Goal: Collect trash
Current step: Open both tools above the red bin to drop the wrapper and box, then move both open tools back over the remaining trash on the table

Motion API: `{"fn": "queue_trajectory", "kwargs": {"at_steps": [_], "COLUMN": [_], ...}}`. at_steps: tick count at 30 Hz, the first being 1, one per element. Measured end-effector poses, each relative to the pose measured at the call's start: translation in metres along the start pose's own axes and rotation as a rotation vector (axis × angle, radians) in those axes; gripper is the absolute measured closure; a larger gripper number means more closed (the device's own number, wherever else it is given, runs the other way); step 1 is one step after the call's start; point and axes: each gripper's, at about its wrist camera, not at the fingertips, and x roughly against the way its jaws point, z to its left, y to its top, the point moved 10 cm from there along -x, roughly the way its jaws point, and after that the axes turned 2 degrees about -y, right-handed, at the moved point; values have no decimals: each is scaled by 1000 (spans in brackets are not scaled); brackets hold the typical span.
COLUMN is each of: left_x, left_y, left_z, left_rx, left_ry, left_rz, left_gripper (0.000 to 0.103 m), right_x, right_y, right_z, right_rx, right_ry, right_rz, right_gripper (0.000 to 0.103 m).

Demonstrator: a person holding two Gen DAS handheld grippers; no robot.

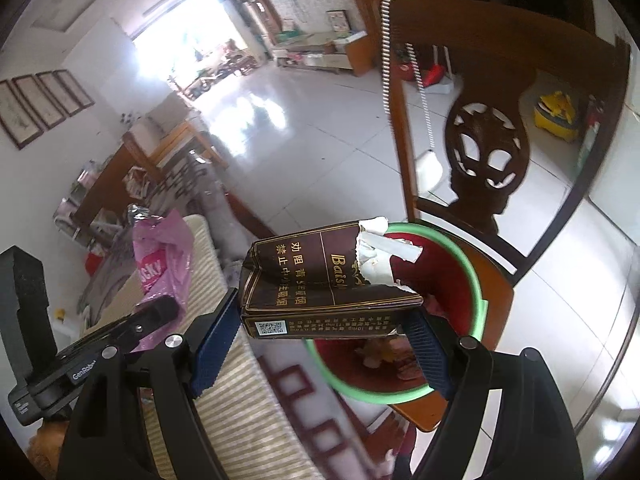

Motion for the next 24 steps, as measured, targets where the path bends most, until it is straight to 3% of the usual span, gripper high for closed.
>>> {"fn": "queue_trajectory", "kwargs": {"at_steps": [5,6,7,8,16,24], "left_x": [-31,-36,-38,-38,-31,6], "left_y": [4,4,5,6,6,3], "left_z": [-26,-31,-34,-36,-28,-6], "left_rx": [-45,-55,-58,-58,-66,-41], "left_ry": [-36,-42,-42,-49,-30,-12], "left_rz": [57,66,66,57,42,-15], "left_gripper": [78,72,51,42,41,41], "right_x": [-6,-7,-9,-11,-15,-8], "right_y": [6,7,7,8,9,8], "right_z": [-23,-25,-25,-27,-39,-16], "right_rx": [-44,-46,-48,-53,-118,-101], "right_ry": [-8,-3,0,-5,-24,-9], "right_rz": [14,22,30,36,29,7], "right_gripper": [25,25,23,22,19,19]}}
